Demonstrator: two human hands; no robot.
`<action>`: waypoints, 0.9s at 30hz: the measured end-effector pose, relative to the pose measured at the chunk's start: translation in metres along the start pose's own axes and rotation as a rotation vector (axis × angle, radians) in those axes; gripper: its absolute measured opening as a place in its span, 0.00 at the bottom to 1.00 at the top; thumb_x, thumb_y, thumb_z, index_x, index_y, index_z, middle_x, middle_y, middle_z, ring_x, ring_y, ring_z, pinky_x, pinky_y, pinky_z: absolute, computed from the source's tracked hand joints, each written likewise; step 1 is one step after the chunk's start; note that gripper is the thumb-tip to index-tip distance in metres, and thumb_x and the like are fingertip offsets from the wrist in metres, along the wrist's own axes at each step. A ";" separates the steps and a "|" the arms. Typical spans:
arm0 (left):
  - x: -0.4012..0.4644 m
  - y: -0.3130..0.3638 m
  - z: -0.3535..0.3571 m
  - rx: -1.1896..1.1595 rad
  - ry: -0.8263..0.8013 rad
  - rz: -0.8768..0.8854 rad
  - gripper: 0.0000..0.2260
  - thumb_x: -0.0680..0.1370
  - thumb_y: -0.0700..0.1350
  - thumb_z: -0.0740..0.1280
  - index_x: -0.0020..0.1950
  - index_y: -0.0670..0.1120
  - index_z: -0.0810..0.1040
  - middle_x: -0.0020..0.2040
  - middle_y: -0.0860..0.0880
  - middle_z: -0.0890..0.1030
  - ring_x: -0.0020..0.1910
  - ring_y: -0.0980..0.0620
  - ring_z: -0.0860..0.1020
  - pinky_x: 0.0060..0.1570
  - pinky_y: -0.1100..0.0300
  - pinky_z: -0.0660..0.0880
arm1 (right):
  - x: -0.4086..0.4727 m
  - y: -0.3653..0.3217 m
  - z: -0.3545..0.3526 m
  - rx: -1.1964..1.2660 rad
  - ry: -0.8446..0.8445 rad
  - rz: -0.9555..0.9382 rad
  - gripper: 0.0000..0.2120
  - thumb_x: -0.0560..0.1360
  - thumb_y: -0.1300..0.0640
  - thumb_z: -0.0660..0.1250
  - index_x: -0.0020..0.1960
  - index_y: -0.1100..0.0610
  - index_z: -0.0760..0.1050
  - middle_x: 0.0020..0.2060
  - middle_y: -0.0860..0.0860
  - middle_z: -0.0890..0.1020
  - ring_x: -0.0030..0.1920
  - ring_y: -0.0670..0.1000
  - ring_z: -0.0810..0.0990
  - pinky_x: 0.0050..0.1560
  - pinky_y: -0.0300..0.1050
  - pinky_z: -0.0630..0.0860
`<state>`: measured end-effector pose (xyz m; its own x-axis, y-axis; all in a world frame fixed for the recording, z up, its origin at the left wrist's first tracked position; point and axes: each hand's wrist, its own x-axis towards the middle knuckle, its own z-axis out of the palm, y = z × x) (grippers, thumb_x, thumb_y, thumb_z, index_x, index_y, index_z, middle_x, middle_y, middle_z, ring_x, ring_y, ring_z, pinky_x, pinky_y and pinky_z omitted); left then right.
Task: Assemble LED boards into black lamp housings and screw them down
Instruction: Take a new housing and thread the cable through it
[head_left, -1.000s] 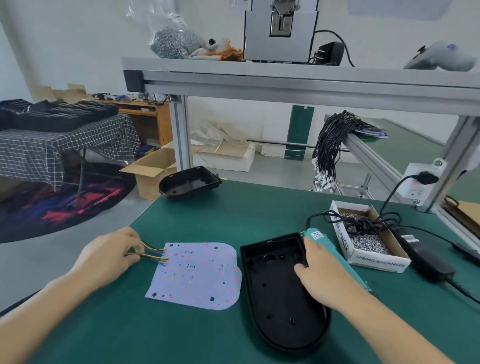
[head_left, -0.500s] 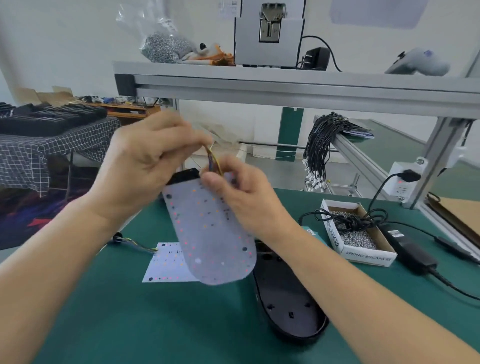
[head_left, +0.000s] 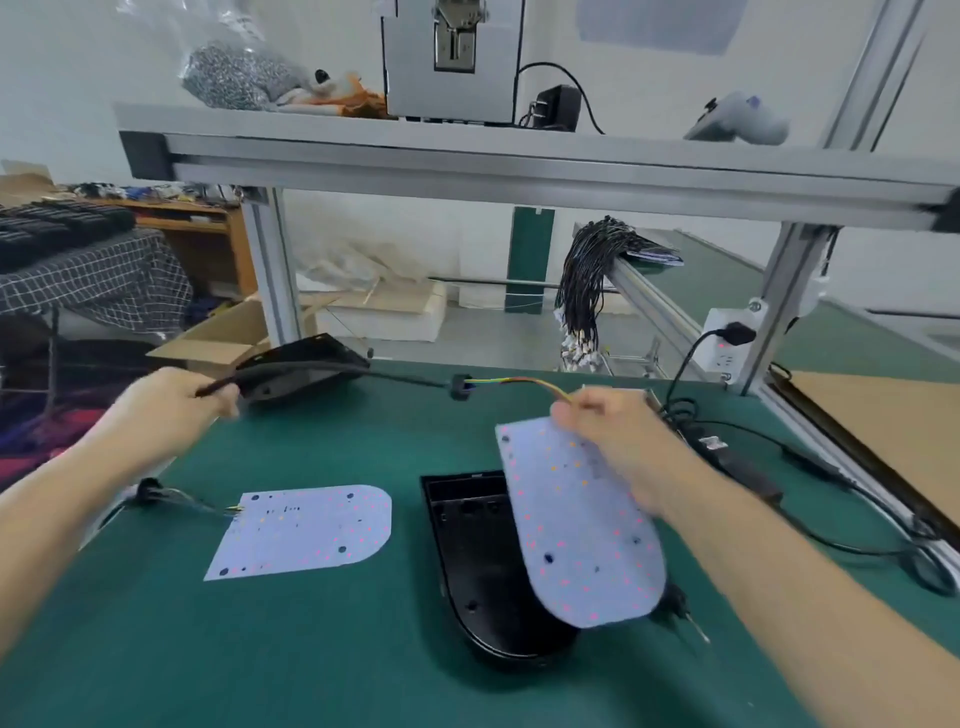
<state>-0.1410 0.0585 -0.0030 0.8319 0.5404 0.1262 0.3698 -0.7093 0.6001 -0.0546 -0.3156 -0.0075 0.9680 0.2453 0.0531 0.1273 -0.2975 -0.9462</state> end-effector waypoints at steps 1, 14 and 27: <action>-0.001 0.012 0.008 -0.002 -0.064 0.006 0.16 0.78 0.49 0.66 0.34 0.44 0.84 0.21 0.50 0.71 0.22 0.49 0.68 0.28 0.60 0.63 | 0.000 0.010 0.010 -0.028 -0.005 0.031 0.10 0.76 0.58 0.69 0.37 0.55 0.74 0.28 0.48 0.71 0.28 0.46 0.66 0.31 0.40 0.63; -0.027 0.102 0.026 0.209 0.755 0.703 0.12 0.78 0.44 0.61 0.48 0.43 0.83 0.28 0.39 0.77 0.29 0.37 0.77 0.31 0.54 0.66 | 0.019 0.019 0.001 -0.475 -0.188 -0.003 0.10 0.75 0.57 0.68 0.37 0.56 0.72 0.29 0.46 0.72 0.24 0.42 0.65 0.25 0.33 0.62; -0.038 0.136 0.127 0.700 -0.199 0.455 0.21 0.65 0.67 0.67 0.41 0.51 0.72 0.40 0.53 0.78 0.40 0.48 0.75 0.36 0.60 0.68 | 0.015 0.032 0.022 -0.875 -0.145 0.093 0.25 0.74 0.49 0.70 0.30 0.56 0.57 0.27 0.50 0.61 0.28 0.50 0.61 0.26 0.41 0.54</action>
<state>-0.0692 -0.1161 -0.0265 0.9942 0.0920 0.0559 0.0977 -0.9892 -0.1090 -0.0411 -0.3009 -0.0442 0.9533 0.2818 -0.1090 0.2267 -0.9056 -0.3586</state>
